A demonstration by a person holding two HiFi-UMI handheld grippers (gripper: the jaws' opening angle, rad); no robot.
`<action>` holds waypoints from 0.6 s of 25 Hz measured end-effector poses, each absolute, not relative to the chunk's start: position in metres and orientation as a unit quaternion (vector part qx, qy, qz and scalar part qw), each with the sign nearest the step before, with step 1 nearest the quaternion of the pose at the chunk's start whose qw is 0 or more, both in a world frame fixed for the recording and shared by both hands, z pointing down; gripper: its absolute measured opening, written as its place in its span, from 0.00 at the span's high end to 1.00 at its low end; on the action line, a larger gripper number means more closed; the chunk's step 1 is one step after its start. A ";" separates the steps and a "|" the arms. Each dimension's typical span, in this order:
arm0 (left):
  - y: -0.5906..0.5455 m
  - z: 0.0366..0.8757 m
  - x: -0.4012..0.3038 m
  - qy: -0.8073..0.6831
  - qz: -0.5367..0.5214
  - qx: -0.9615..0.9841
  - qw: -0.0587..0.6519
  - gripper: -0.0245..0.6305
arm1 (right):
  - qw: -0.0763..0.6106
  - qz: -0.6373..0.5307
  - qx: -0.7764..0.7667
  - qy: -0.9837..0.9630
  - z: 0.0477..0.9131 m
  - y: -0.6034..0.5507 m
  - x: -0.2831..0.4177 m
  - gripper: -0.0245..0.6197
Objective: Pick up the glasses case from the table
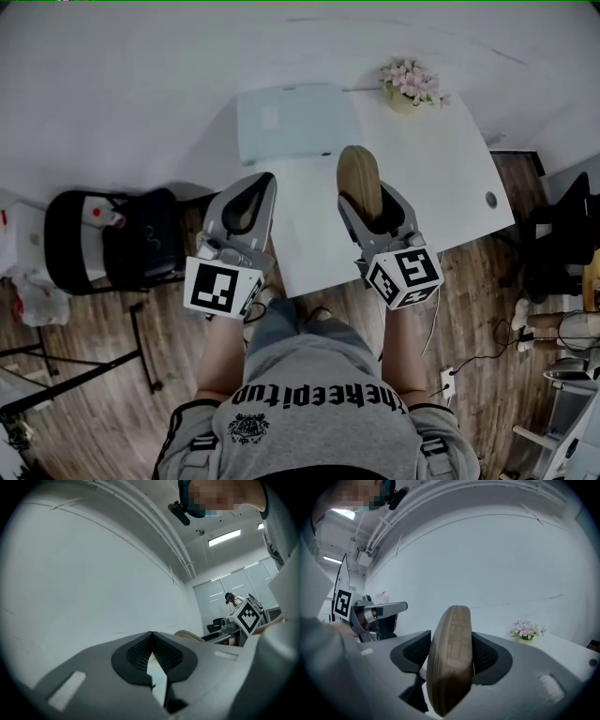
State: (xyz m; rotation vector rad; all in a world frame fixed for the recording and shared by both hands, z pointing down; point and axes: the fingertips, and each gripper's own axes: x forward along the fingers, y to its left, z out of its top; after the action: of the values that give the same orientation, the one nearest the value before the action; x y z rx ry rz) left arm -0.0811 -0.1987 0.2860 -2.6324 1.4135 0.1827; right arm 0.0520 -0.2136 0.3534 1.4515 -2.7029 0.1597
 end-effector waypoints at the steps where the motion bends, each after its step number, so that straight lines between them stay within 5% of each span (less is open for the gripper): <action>1: -0.197 0.285 -0.079 0.471 0.061 -0.877 0.075 0.93 | 0.033 0.049 0.472 -0.879 0.351 -0.212 0.054 0.56; 15: -0.172 0.281 -0.051 0.465 0.050 -0.880 0.085 0.93 | 0.000 0.021 0.480 -0.877 0.322 -0.183 0.082 0.56</action>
State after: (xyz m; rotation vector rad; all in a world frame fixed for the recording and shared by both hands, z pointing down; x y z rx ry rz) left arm -0.0509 -0.1724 0.2807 -2.6238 1.3870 0.1485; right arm 0.0818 -0.1829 0.3223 1.5090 -2.7551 0.0646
